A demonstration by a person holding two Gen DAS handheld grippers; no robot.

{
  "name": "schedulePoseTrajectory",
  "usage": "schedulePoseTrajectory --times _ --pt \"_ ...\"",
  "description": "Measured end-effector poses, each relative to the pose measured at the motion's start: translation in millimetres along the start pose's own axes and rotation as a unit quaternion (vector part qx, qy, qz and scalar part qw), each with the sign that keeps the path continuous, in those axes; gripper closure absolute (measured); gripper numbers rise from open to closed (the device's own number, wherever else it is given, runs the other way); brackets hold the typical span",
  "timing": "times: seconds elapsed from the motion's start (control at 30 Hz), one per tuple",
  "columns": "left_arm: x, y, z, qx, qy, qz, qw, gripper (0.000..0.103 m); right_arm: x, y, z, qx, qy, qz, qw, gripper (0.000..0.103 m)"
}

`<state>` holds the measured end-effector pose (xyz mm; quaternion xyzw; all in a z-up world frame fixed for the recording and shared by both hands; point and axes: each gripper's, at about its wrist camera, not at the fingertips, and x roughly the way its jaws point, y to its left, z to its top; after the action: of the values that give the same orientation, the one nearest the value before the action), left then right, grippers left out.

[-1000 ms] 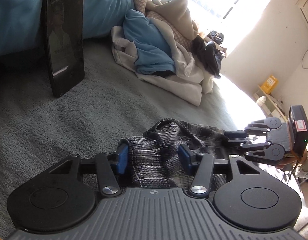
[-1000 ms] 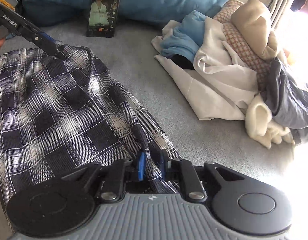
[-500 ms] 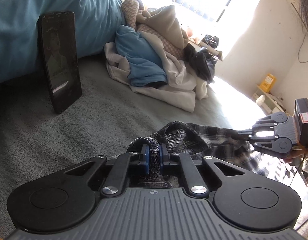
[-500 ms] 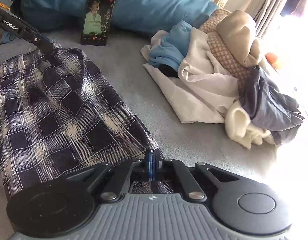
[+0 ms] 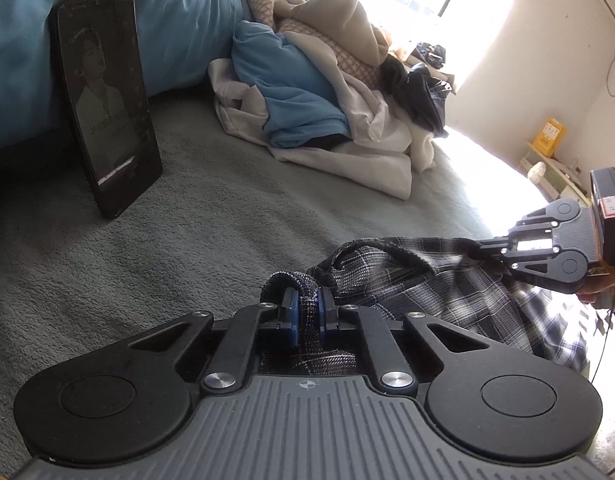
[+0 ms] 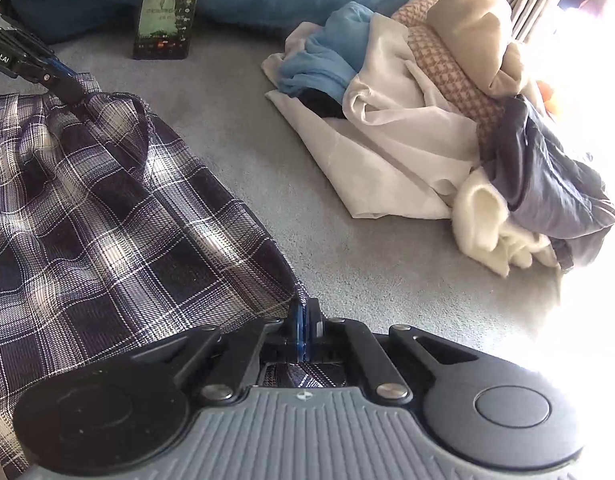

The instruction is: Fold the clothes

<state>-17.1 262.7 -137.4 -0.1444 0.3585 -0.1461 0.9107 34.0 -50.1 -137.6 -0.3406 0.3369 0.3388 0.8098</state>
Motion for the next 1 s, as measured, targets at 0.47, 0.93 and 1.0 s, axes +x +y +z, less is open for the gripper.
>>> schedulePoseTrajectory --times 0.47,0.93,1.0 --pt "-28.2 6.0 1.0 -0.038 -0.018 0.017 0.9990 0.097 3.8 -8.7 -1.0 0.059 -0.056 0.049 0.995 0.103" --pt "-41.0 15.9 13.1 -0.073 -0.022 0.048 0.9959 0.063 6.5 -68.2 -16.7 0.320 -0.091 0.062 0.941 0.039" --pt "-46.3 14.3 15.7 -0.073 -0.035 0.057 0.9951 0.059 -2.6 -84.5 -27.3 0.374 -0.109 0.064 0.919 0.038"
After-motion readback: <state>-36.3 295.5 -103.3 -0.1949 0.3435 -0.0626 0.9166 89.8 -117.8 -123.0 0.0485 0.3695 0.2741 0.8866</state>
